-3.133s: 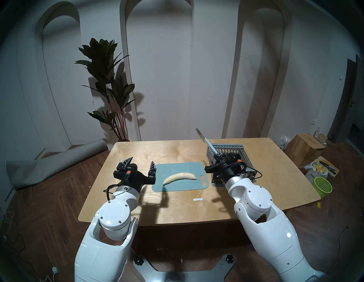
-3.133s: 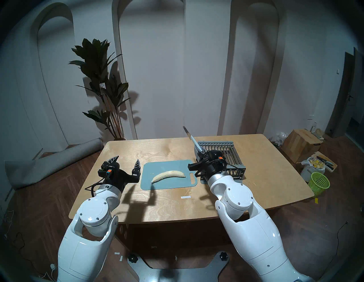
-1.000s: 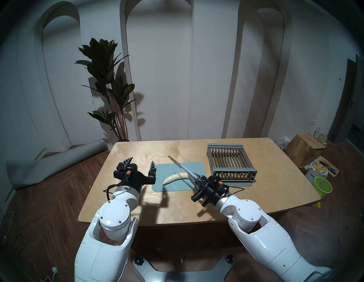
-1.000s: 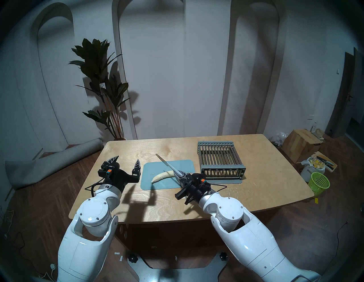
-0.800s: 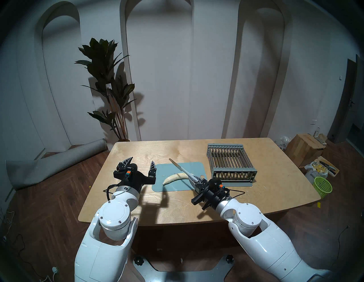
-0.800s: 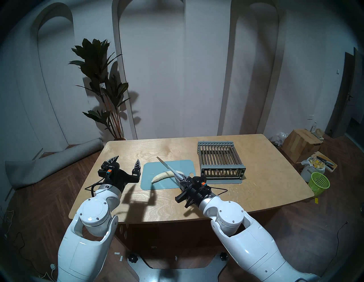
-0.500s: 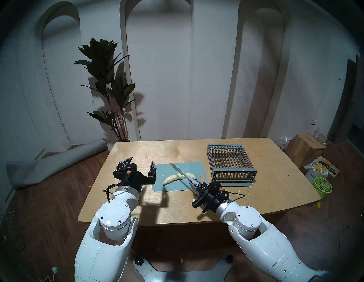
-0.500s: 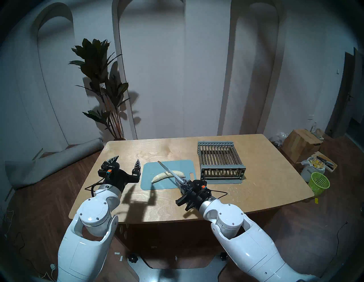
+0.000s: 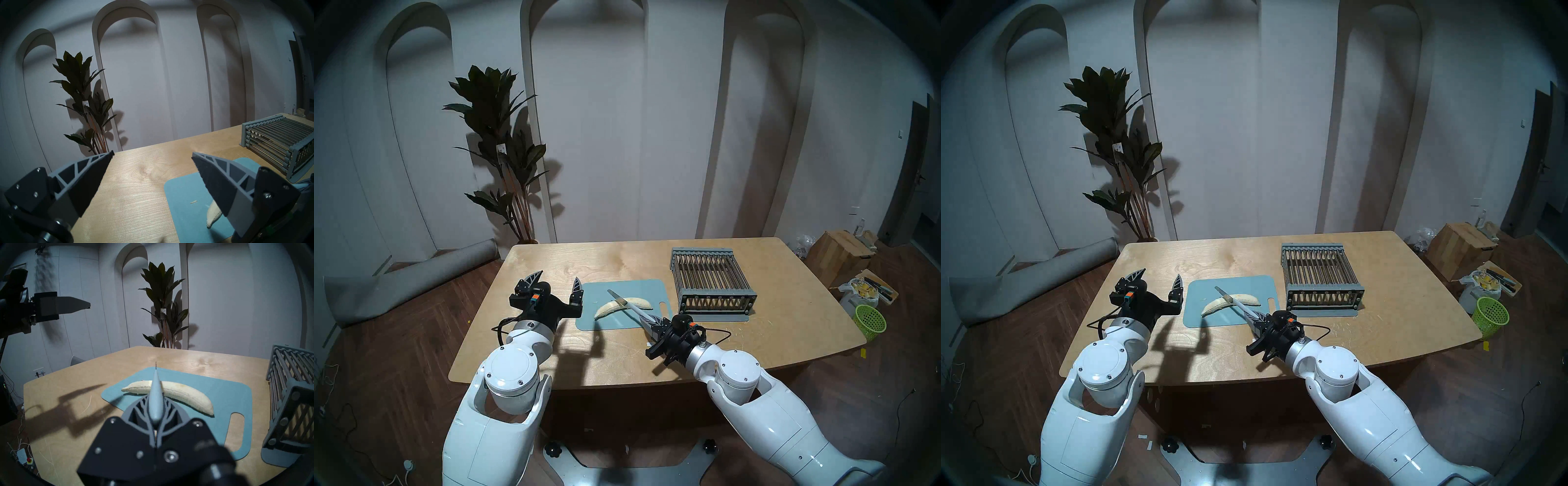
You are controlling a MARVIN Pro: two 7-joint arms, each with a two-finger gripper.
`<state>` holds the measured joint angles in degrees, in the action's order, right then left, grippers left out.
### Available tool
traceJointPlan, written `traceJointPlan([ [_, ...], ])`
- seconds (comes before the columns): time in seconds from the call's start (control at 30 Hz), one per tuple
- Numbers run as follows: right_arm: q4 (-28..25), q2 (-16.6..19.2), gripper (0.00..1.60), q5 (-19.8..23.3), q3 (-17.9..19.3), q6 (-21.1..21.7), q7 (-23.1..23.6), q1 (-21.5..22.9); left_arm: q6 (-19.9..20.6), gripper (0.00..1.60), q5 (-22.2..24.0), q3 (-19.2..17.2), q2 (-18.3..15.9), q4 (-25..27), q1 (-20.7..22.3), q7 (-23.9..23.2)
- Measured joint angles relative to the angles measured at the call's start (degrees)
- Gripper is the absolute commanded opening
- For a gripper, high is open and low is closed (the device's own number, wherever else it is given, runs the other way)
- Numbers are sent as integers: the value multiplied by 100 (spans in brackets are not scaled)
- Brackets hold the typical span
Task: Cut the banana into four pieces on the cutting board
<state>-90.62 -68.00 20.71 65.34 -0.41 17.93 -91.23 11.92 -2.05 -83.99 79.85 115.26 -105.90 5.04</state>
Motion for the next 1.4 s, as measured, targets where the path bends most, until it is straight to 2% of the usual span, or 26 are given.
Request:
traceJointPlan([
  [0.37,-139,-32,0,-18,-100,20,-43,25,0,160,0,0,0,0,0,0],
  [0.7,-555,66,0,-26,-31,295,-341,-267,0,160,0,0,0,0,0,0],
  [0.97,-670,134,0,-20,-9,449,-493,-428,-75,160,-47,26,-13,-31,2,3],
  [1.0,-674,137,0,-20,-8,451,-506,-440,-120,71,-69,42,-18,-51,2,12],
  [1.03,-675,137,0,-20,-8,451,-513,-445,-146,0,-83,51,-21,-64,2,19],
  [1.23,-675,127,0,-25,-10,426,-559,-439,-493,0,-233,104,-110,-193,2,90],
  [1.4,-669,116,0,-27,-17,420,-575,-410,-704,0,-119,98,-277,-213,0,-250],
])
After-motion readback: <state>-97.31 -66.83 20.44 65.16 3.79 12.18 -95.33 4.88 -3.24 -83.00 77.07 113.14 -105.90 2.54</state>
